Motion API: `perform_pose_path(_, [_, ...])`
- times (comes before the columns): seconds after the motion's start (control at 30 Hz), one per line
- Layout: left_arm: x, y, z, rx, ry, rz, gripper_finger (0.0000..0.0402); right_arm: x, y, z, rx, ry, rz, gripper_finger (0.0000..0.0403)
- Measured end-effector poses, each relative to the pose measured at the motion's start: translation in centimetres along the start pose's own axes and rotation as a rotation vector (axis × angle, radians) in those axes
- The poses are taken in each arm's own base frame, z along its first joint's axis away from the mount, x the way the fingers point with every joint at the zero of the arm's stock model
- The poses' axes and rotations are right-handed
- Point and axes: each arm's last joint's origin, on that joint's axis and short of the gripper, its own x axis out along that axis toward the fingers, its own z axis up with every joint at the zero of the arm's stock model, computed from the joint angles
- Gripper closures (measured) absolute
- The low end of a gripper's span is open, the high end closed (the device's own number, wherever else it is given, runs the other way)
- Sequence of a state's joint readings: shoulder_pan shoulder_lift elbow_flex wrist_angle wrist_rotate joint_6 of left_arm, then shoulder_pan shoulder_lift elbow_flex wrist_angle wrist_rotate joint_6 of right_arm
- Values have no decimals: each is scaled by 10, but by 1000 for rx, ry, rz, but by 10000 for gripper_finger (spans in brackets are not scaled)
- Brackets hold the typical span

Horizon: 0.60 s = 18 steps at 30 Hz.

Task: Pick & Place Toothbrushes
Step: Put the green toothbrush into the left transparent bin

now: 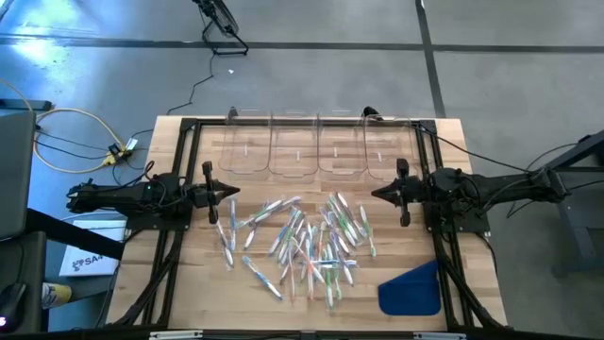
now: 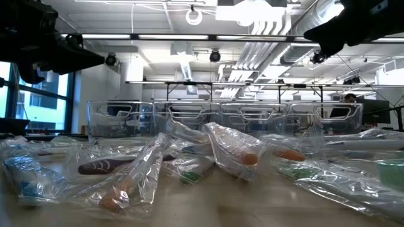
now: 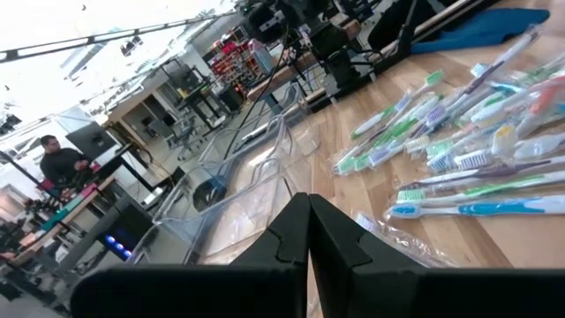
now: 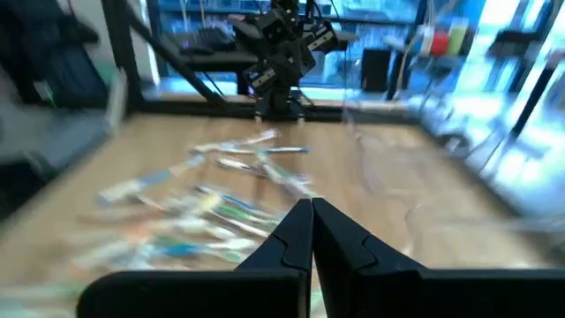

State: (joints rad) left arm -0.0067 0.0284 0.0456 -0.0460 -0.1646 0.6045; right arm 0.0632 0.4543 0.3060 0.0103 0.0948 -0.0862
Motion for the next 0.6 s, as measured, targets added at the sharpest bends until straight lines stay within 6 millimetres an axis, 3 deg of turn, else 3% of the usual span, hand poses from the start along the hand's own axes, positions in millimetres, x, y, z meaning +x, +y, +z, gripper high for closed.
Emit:
perform_pose_path(0.17, [0,0,0,1,0,0,400,0,0,0,-127,0,-4,401])
perform_pose_path(0.37, [0,0,0,-12,-1,0,400,0,0,0,-120,0,-3,401])
perform_pose_path(0.6, [0,1,1,-158,-20,14,400,0,0,3,-70,-34,15,401])
